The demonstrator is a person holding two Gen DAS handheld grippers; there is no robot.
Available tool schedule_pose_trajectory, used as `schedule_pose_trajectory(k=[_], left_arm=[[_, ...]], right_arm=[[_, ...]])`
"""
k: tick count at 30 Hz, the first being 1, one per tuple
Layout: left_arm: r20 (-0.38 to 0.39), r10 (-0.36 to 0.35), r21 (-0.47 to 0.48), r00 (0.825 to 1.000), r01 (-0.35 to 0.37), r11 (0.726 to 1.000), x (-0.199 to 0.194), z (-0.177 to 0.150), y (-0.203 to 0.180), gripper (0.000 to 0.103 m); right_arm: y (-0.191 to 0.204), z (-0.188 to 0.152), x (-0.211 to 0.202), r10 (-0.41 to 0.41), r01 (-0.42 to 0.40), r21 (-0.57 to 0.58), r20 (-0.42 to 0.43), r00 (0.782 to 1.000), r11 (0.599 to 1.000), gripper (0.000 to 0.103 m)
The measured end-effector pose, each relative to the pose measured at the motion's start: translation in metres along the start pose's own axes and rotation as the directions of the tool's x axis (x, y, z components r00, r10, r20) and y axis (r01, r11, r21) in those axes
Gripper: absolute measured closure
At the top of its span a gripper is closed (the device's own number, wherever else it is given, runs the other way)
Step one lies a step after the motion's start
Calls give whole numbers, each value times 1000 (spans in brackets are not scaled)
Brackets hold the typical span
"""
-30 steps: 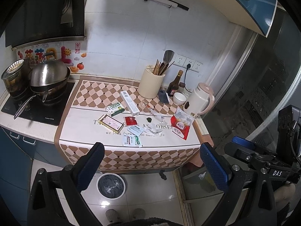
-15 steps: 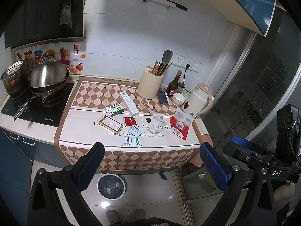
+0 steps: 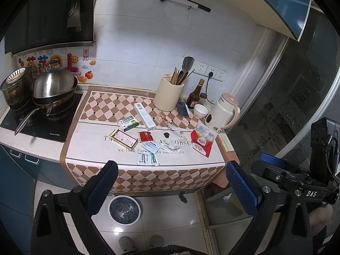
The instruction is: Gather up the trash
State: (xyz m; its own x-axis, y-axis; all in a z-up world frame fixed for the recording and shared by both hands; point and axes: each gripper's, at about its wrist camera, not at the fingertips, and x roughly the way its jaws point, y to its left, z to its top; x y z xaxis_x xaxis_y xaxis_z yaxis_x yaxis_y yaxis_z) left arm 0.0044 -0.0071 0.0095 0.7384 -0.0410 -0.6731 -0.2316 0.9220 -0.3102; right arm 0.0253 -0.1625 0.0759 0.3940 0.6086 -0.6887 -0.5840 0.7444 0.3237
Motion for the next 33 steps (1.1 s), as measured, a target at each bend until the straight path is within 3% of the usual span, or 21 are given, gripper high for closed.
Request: schedule_pose_trajectory(k=[19, 23, 26, 29, 33], left_arm=[[-7, -6, 4, 1000, 6, 1000, 2, -3, -6, 0], [0, 56, 13, 998, -56, 998, 14, 0, 1, 0], [34, 229, 59, 973, -230, 971, 36, 8, 8, 0], [58, 388, 86, 920, -392, 916, 70, 20, 20, 0], [-20, 490, 63, 872, -488, 871, 141, 37, 54, 0]], right_arm=[[-5, -2, 1, -2, 2, 5, 0, 1000, 1000, 0], [5, -5, 1, -28, 27, 52, 17, 999, 998, 0], [-1, -5, 15, -83, 79, 122, 28, 996, 989, 0], [-18, -2, 32, -157, 149, 196, 29, 987, 969, 0], [-64, 3, 57, -259, 238, 316, 24, 966, 918, 0]])
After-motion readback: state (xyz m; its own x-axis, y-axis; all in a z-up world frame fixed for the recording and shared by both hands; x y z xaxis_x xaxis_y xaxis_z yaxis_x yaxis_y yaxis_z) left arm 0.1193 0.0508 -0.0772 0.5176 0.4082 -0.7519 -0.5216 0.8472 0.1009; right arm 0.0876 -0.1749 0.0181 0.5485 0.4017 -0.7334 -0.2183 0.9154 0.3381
